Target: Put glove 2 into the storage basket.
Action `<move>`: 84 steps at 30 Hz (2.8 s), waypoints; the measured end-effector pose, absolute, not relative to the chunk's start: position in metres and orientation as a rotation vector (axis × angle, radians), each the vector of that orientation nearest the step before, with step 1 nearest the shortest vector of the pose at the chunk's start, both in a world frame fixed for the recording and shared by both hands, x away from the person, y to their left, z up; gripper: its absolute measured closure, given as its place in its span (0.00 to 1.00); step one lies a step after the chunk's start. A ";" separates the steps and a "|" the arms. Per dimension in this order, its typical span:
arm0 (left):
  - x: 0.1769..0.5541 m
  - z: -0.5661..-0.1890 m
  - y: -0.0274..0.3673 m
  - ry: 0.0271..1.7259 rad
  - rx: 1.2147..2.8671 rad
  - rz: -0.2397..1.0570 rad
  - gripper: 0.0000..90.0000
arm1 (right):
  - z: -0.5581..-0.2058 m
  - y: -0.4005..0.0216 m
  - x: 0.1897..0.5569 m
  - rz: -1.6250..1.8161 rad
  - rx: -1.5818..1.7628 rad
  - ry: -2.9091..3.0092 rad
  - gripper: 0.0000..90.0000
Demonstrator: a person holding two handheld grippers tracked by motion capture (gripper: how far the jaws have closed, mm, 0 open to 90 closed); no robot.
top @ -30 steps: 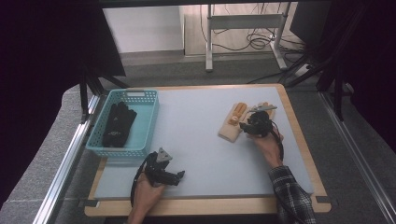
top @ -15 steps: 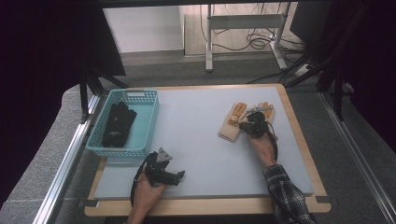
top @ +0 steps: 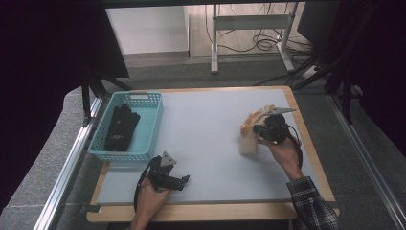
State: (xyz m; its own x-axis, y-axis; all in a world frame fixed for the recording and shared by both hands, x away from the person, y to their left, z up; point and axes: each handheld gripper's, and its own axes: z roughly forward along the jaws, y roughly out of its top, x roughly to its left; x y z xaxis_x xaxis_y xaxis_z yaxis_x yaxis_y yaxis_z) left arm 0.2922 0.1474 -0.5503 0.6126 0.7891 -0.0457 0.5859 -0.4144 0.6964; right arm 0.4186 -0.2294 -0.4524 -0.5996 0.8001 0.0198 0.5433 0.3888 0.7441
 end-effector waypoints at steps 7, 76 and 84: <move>0.292 -0.550 0.147 1.077 2.148 0.380 0.03 | -0.463 -0.222 0.414 0.974 1.137 2.354 0.93; 0.292 -0.551 0.147 1.077 2.144 0.381 0.03 | -0.520 -0.287 0.483 0.916 1.242 2.171 0.52; 0.292 -0.550 0.148 1.075 2.148 0.382 0.03 | -0.511 -0.285 0.476 0.933 1.275 2.138 0.64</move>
State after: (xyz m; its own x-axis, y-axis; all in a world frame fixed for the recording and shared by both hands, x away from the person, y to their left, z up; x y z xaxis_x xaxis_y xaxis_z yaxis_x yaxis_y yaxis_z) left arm 0.2922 0.1475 -0.5504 0.6131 0.7888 -0.0441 0.5845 -0.4153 0.6970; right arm 0.4758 -0.2852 -0.5107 -0.4518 0.8904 -0.0559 0.5646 0.3339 0.7548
